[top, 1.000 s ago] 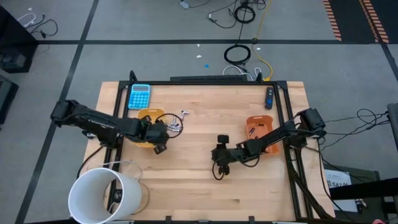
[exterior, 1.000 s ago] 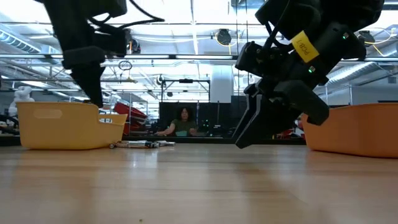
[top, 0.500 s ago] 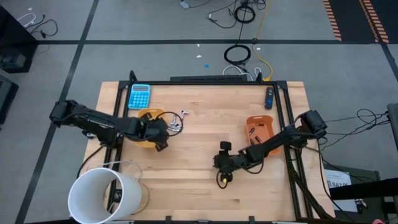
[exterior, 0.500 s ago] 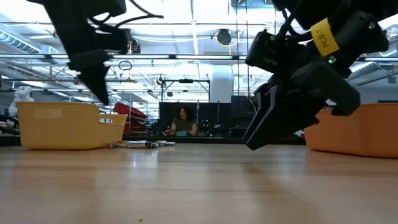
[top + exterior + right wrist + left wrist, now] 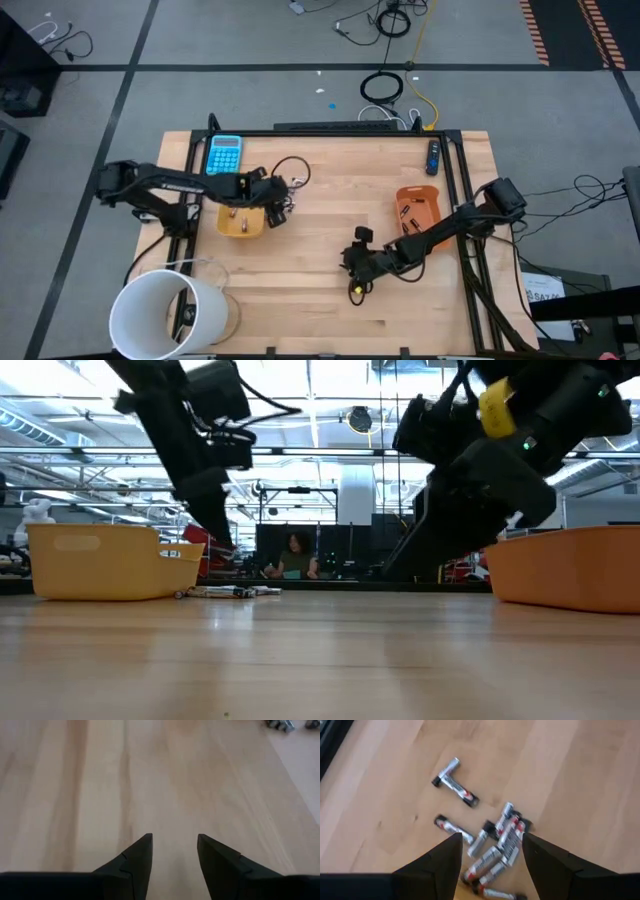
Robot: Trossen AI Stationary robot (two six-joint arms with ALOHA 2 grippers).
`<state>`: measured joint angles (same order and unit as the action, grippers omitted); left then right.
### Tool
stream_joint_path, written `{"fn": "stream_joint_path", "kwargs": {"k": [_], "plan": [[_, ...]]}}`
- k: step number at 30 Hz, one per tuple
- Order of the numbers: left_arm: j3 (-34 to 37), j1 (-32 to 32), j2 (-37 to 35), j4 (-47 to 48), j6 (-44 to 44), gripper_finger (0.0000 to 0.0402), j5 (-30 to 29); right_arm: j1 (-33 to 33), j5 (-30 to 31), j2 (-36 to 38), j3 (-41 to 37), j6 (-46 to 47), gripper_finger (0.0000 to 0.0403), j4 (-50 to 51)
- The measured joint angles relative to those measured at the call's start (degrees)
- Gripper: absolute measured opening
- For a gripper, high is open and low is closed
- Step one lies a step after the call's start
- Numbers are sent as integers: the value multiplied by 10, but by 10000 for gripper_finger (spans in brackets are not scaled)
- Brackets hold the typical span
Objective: Sort batteries
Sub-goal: Put the silver battery into the yellow bin
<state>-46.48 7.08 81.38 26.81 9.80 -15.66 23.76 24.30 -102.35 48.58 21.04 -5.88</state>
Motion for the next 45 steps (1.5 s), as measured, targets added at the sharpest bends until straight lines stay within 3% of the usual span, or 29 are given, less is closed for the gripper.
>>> {"fn": "stream_joint_path", "kwargs": {"k": [5,12,21,36,39,43,45], "plan": [[0,53,37,-68,-49,217,42,14,10,0,9,-5,130,0],[-19,104,95,-110,-44,215,62,25,13,0,9,18,116,1],[-80,127,157,-105,-32,179,75,51,29,0,9,57,115,10],[-83,139,223,-87,-12,172,105,82,72,0,9,128,115,53],[-83,137,234,-89,-37,142,105,82,73,0,9,127,115,53],[-83,135,236,-89,-60,50,105,82,80,0,9,117,115,53],[-82,130,233,-88,-63,44,100,83,94,0,9,108,115,53]]}}
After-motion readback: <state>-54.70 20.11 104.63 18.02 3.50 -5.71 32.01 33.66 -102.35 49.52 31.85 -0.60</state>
